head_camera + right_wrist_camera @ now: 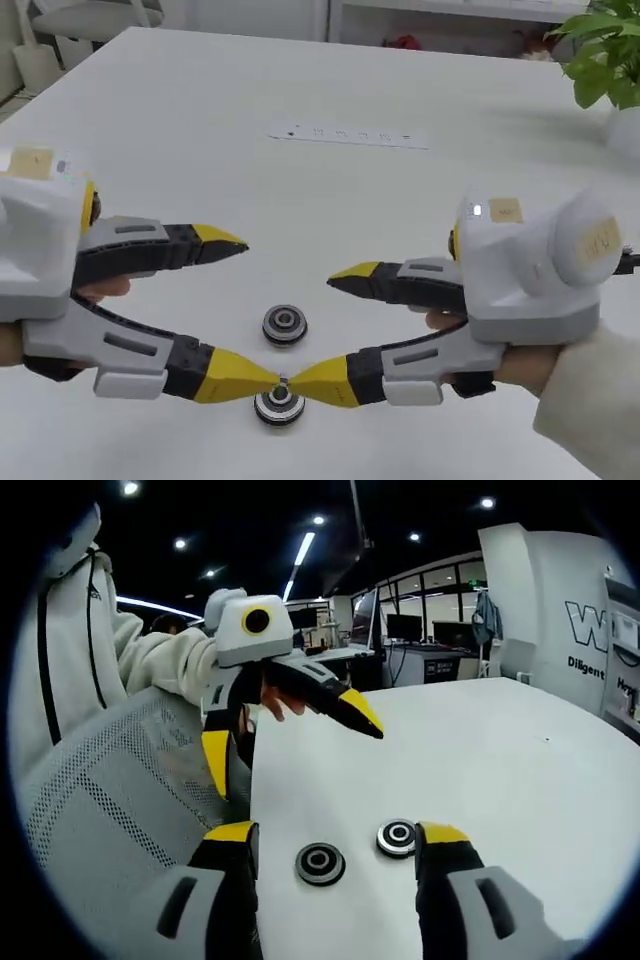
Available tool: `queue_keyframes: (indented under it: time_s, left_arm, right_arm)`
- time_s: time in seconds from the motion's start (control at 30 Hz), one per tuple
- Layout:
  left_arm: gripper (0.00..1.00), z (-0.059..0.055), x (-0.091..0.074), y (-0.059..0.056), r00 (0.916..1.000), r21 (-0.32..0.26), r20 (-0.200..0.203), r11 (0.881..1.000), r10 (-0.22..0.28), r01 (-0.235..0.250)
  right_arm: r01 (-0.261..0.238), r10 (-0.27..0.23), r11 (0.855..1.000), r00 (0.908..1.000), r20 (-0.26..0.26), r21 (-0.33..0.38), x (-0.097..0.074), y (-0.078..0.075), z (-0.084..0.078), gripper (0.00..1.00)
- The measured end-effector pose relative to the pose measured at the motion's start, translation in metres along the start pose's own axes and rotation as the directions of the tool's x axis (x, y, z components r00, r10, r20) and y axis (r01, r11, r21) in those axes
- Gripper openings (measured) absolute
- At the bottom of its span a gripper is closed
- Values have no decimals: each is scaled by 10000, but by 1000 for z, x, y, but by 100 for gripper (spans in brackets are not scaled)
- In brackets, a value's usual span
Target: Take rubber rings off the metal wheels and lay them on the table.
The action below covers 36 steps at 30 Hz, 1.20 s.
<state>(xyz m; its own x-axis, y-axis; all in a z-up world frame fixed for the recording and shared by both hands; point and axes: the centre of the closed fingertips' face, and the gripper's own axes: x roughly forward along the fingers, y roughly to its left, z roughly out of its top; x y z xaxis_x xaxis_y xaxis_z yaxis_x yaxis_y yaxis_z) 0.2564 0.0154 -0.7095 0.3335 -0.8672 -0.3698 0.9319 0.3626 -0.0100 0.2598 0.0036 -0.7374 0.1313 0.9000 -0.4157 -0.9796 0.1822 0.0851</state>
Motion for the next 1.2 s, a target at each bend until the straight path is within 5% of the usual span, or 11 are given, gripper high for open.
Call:
queue_keyframes:
  time_s: [0.27,0.57,1.2]
  left_arm:
    - [66,-9,6,2,9999,-174,-121,9998,-64,61]
    - [59,-25,17,-14,9941,256,-824,9970,-701,724]
    - [36,-35,28,-22,9891,-155,-1047,9946,-1035,1024]
  right_arm:
    - [-437,433,9990,9986,-301,-122,10,13,-16,50]
    - [-323,311,9992,9984,-468,-240,13,9,-26,42]
    - [-420,417,9991,9893,-1395,9,22,12,-52,35]
